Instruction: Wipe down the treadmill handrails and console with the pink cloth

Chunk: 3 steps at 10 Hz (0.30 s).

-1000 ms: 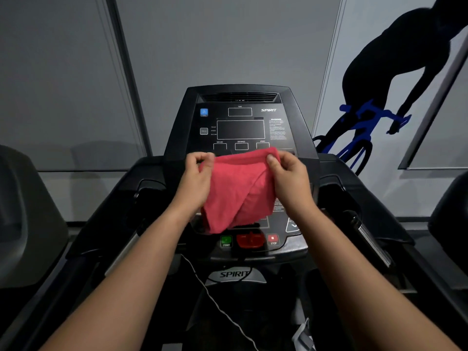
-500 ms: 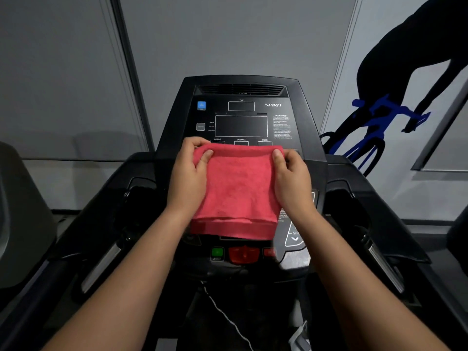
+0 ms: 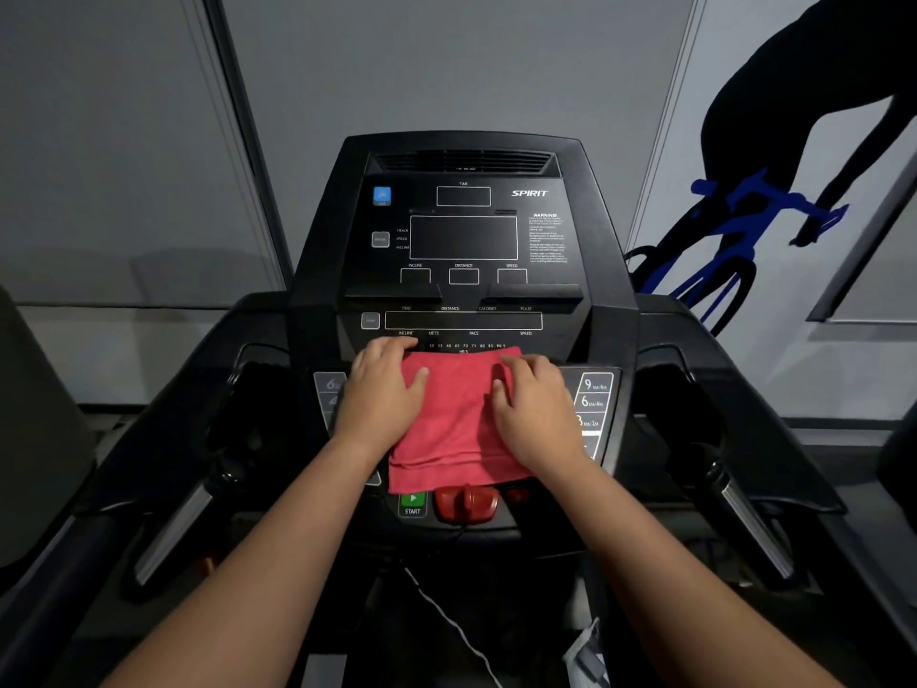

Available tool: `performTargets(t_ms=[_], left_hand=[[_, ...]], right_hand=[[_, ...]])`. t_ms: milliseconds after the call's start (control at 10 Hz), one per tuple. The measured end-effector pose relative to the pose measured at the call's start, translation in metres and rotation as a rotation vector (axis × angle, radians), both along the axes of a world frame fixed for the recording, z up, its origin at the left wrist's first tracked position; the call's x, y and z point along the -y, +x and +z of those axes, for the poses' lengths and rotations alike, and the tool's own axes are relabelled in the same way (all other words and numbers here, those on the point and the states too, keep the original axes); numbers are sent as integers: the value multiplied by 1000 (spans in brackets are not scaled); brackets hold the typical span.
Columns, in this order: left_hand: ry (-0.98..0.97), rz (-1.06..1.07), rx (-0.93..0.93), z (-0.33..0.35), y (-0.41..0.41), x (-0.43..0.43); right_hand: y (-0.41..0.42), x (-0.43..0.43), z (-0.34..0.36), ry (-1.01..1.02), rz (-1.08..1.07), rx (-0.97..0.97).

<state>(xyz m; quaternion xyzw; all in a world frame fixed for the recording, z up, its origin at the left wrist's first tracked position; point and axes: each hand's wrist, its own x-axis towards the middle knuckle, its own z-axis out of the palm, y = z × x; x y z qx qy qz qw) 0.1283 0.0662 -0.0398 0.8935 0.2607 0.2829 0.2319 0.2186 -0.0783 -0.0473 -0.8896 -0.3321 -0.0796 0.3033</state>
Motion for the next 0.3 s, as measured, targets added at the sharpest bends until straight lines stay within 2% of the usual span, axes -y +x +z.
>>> performTargets(t_ms=[300], left_hand=[[20, -87, -45, 21, -15, 9]], right_hand=[[-19, 13, 31, 69, 97, -12]])
